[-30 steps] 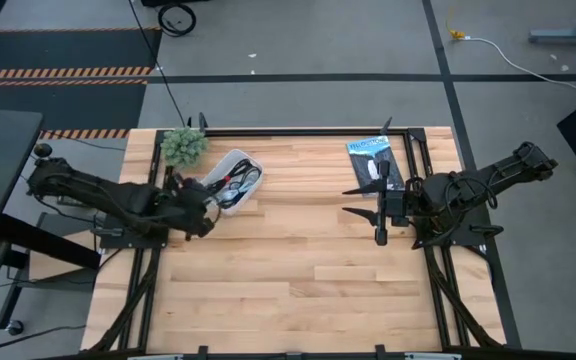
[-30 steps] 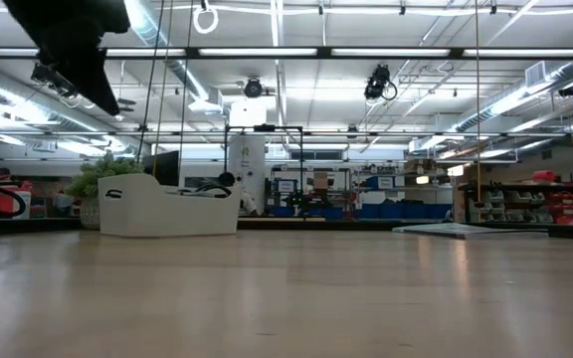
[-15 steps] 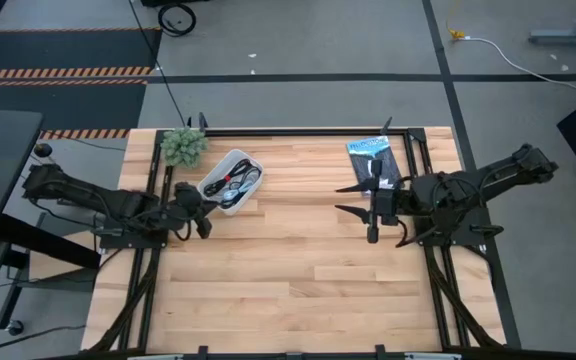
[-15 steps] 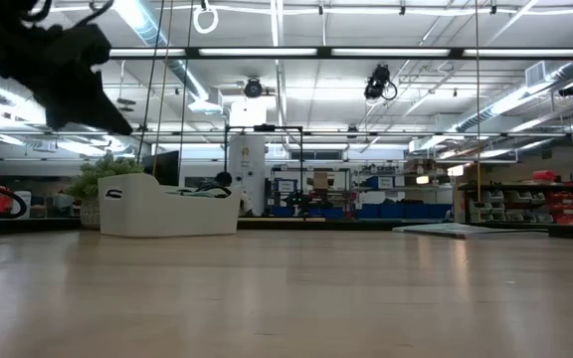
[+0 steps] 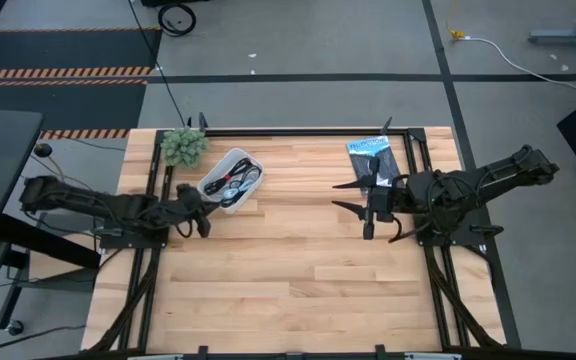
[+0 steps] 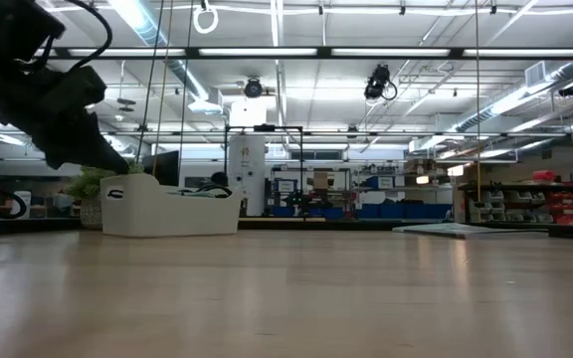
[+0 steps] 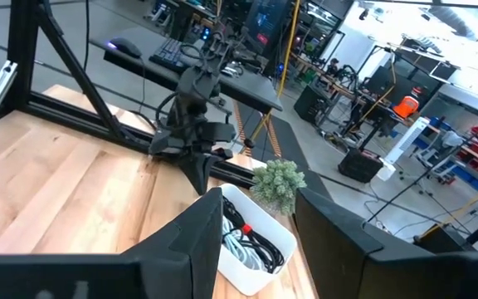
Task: Pick and place USB-C Cables
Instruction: Return to Home Position
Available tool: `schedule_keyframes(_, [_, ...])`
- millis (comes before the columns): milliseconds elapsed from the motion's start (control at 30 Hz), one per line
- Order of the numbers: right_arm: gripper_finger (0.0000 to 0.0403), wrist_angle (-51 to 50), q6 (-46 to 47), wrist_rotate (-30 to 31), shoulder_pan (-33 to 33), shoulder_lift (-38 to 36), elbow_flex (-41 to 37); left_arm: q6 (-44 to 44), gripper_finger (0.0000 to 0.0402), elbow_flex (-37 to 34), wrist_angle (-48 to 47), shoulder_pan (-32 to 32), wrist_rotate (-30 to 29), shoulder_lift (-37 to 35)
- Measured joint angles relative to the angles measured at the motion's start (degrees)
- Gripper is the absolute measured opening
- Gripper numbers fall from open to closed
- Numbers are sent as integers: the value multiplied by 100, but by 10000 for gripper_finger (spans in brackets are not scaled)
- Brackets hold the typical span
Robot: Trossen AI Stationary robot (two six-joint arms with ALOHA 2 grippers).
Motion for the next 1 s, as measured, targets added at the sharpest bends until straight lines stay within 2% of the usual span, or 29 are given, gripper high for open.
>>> schedule_keyframes(467, [159,-3,3,1,0,0,0,1329,5,156,365,36,646,-1272])
schedule_keyframes(600, [159,-5,3,1,0,0,0,1691,5,158,415,49,618,-1750])
schedule_keyframes(833, [159,-8,6,-41,0,0,0,1979,5,158,330,45,607,-2478])
schedule_keyframes(1000, [159,-82,110,-415,-57,0,0,1875,5,158,-76,42,687,-2758])
